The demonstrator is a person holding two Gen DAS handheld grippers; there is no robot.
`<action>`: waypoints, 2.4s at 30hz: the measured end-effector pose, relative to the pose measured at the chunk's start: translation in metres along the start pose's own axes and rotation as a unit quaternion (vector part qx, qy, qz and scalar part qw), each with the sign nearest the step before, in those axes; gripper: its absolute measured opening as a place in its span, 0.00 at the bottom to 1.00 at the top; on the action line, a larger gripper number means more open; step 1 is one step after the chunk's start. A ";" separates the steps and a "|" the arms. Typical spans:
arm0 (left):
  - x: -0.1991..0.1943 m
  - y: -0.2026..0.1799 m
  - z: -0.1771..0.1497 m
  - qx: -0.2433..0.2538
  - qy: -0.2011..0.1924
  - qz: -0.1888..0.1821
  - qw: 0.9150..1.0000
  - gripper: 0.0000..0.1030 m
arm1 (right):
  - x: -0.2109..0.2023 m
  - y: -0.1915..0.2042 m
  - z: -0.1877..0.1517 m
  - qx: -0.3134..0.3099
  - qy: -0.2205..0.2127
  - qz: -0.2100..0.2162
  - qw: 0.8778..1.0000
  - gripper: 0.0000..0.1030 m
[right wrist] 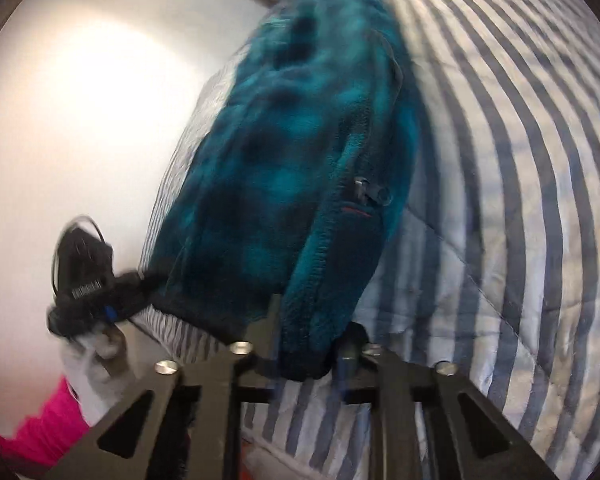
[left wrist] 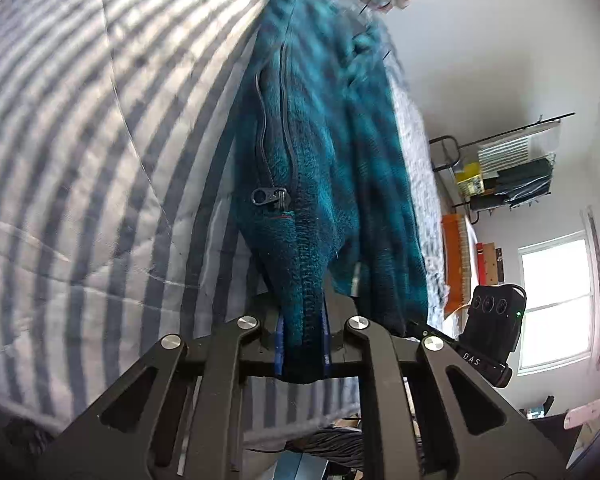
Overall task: Fold large clothes
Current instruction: 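Grasp the jacket hem with both tools, then lift the hem and fold it toward the collar with both tools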
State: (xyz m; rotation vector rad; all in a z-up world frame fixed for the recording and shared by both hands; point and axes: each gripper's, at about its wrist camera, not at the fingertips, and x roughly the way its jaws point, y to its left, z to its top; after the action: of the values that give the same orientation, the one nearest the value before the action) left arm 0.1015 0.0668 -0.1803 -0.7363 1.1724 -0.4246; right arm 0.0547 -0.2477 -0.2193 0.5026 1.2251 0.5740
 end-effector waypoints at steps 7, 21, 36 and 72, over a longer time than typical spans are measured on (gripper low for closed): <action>-0.029 0.013 -0.011 0.006 -0.007 0.012 1.000 0.10 | -0.041 0.018 -0.013 -0.013 -0.020 0.014 1.000 0.09; -0.042 -0.017 0.015 -0.008 -0.021 -0.012 1.000 0.10 | -0.037 0.030 0.005 -0.014 -0.016 -0.005 1.000 0.09; -0.009 -0.057 0.143 -0.017 -0.080 0.008 0.997 0.10 | -0.065 0.050 0.140 -0.008 -0.111 -0.005 0.994 0.09; 0.081 -0.011 0.238 -0.106 -0.015 -0.064 0.992 0.43 | -0.001 -0.067 0.241 0.185 -0.093 0.160 0.965 0.84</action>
State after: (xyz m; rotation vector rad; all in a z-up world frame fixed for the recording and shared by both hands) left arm 0.3529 0.0770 -0.1795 -1.0025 1.1566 -0.3973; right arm 0.2956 -0.3107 -0.1974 1.0618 1.0796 0.5557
